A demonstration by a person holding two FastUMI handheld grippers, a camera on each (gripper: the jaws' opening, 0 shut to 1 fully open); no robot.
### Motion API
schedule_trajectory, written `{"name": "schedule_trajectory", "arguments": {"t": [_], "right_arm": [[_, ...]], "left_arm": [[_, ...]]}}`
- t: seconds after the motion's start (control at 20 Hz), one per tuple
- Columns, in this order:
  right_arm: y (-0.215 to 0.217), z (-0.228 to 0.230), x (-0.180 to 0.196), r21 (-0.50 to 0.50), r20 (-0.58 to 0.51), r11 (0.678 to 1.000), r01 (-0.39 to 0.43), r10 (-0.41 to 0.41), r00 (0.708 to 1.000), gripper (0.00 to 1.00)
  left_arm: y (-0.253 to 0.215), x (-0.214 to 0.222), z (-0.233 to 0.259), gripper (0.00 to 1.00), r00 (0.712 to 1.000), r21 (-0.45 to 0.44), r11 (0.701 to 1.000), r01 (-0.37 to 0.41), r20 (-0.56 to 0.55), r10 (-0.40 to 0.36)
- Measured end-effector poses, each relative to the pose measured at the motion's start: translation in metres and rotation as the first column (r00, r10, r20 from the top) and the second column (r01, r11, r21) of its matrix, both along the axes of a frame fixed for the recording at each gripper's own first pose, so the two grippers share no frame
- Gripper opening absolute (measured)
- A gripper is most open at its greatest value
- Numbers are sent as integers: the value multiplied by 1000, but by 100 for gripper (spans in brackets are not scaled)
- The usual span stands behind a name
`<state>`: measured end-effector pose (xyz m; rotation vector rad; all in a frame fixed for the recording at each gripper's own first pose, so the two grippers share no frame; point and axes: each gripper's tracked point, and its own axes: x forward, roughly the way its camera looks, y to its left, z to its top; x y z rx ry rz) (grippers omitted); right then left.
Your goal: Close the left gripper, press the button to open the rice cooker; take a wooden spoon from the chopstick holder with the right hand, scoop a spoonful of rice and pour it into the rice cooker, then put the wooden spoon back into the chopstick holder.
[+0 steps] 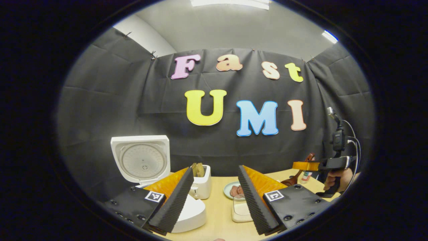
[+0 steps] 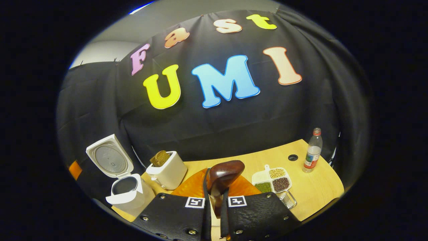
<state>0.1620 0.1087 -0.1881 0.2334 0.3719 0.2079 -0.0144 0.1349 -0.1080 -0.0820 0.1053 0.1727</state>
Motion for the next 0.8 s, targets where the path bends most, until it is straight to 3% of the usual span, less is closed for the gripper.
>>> {"name": "schedule_trajectory", "arguments": {"t": [0.2, 0.35, 0.6, 0.7, 0.8], "right_arm": [[23, -56, 14, -85, -87, 995, -58, 51, 995, 11], [34, -92, 19, -141, -142, 986, -95, 74, 987, 11], [51, -142, 17, -270, -208, 946, -181, 126, 970, 11], [68, -147, 11, -220, -234, 956, -196, 143, 961, 11], [90, -147, 5, -93, -262, 976, -196, 166, 951, 11]], "left_arm": [[17, -5, -13, 94, 999, 13, 1000, -17, -30, 17], [27, -11, -23, 93, 999, -33, 999, -21, -47, 19], [47, -16, -32, 94, 997, -7, 999, -49, -60, 49], [53, -16, -36, 93, 996, 6, 998, -57, -71, 58], [58, -17, -39, 93, 994, 1, 997, -74, -77, 74]]}}
